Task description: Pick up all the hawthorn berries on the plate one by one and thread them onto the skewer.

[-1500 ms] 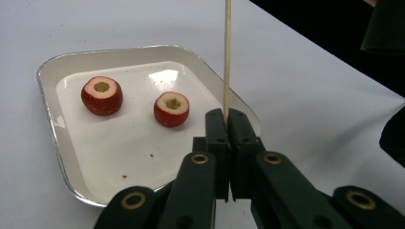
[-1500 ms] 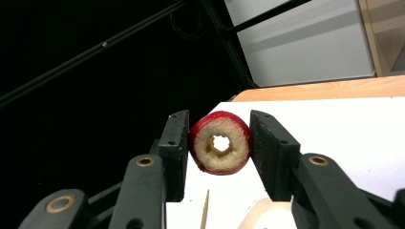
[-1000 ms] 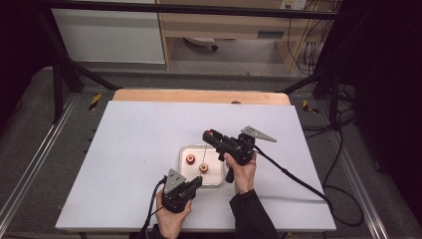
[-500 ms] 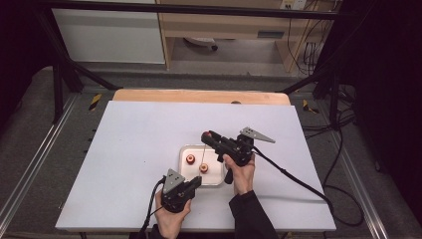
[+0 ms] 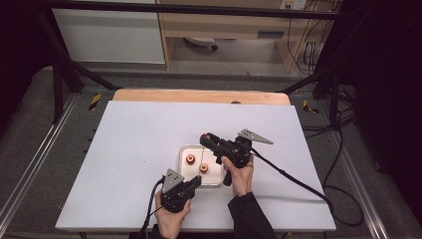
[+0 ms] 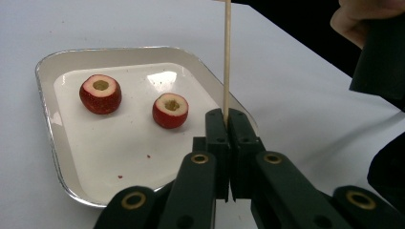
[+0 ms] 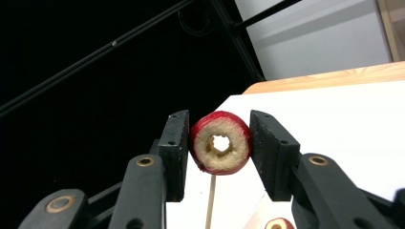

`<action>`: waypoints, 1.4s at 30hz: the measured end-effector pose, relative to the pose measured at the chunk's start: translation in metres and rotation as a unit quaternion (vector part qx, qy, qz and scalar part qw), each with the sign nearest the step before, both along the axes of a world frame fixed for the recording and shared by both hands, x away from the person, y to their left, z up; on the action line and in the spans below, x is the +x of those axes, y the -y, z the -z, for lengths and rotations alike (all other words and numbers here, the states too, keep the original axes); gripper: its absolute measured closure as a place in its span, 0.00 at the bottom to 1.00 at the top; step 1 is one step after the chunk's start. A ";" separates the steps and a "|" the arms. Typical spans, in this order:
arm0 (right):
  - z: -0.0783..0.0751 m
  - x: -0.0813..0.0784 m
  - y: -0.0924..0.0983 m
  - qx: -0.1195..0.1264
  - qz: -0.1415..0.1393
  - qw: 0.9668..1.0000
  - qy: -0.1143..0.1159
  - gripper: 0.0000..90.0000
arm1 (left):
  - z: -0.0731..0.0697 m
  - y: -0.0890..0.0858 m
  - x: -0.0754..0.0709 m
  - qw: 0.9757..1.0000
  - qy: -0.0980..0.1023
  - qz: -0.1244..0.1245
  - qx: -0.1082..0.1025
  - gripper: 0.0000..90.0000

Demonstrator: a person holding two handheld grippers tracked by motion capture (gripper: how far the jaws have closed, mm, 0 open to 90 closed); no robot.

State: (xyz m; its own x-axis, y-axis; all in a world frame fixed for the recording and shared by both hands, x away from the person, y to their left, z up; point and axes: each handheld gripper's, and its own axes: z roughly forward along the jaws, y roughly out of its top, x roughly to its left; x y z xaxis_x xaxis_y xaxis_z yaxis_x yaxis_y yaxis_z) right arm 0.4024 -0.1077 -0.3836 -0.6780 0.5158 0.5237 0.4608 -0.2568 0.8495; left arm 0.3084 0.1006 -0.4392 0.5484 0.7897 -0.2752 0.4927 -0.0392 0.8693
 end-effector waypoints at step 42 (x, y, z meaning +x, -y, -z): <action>0.033 -0.026 -0.018 -0.087 -0.065 0.994 -0.026 0.67 | -0.006 -0.008 0.006 1.000 -0.006 -0.009 0.006 0.99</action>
State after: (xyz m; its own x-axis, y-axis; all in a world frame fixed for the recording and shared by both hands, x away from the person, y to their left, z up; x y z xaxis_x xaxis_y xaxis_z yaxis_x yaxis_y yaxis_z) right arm 0.3759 -0.0896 -0.4166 -0.7198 0.5111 0.4697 0.5244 -0.0431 0.8504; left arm 0.3144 0.1090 -0.4334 0.5298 0.8030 -0.2729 0.5044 -0.0396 0.8626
